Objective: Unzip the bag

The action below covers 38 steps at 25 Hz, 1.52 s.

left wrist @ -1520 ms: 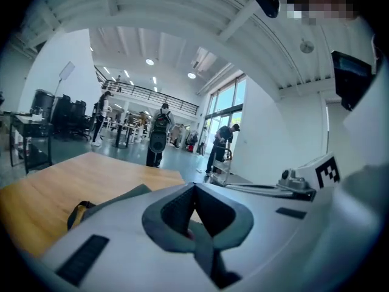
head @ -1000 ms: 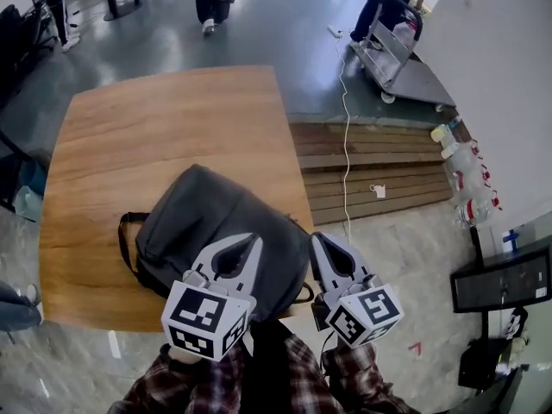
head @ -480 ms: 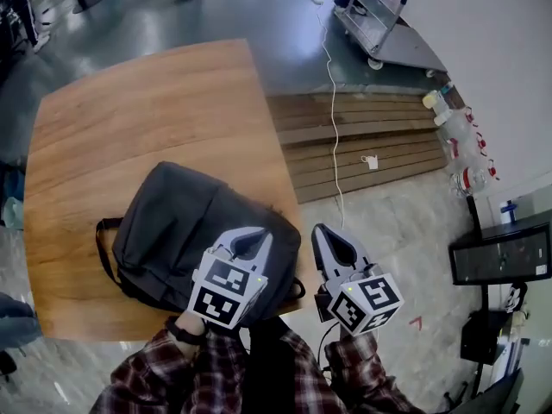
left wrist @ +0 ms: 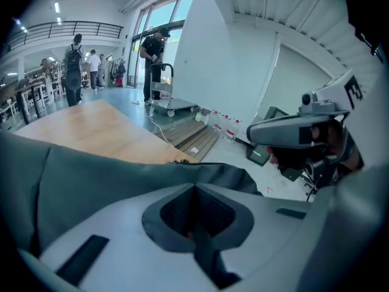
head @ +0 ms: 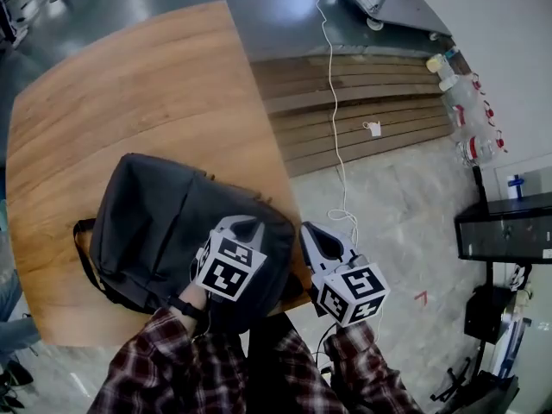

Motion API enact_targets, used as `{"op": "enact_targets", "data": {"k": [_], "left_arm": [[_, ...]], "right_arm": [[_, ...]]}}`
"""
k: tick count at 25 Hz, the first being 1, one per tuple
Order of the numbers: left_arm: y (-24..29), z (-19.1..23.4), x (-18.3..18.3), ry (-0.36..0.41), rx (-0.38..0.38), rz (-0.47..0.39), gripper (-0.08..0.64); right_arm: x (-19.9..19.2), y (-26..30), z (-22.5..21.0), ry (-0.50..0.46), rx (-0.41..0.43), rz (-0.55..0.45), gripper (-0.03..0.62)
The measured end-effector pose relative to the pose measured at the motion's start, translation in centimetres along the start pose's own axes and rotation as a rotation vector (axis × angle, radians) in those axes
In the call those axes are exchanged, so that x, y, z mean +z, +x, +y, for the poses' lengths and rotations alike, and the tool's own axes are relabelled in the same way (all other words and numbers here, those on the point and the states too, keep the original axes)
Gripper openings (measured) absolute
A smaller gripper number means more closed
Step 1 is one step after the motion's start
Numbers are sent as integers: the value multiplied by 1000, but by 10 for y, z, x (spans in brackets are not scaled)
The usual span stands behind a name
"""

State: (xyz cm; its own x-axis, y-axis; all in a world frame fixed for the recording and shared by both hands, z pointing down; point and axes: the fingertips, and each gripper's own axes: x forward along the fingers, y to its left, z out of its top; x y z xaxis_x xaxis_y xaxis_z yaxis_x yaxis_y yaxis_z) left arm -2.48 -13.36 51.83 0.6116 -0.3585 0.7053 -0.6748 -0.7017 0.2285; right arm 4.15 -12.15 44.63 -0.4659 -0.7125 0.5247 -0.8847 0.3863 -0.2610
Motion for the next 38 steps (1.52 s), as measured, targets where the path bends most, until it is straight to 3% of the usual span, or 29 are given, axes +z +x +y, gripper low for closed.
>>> {"op": "enact_targets", "data": {"k": [6, 10, 14, 18, 26, 28, 31, 38], "left_arm": [[17, 5, -9, -18, -1, 17, 8], [19, 4, -10, -18, -3, 16, 8], [18, 3, -9, -26, -14, 13, 8], [17, 3, -9, -34, -22, 15, 8], [18, 4, -10, -54, -37, 29, 8], [18, 5, -11, -63, -40, 35, 8], [18, 5, -12, -77, -50, 41, 8], [17, 5, -12, -99, -76, 51, 8]], "right_arm": [[-22, 25, -14, -34, 82, 85, 11], [-22, 54, -14, -219, 244, 170, 12], [-24, 83, -9, -524, 433, 322, 28], [-36, 97, -8, -930, 543, 470, 78], [-48, 115, 4, -1610, 622, 457, 78], [-50, 116, 9, -1732, 658, 445, 76], [-56, 113, 9, -1752, 723, 470, 25], [-51, 102, 7, -1535, 756, 521, 11]]}}
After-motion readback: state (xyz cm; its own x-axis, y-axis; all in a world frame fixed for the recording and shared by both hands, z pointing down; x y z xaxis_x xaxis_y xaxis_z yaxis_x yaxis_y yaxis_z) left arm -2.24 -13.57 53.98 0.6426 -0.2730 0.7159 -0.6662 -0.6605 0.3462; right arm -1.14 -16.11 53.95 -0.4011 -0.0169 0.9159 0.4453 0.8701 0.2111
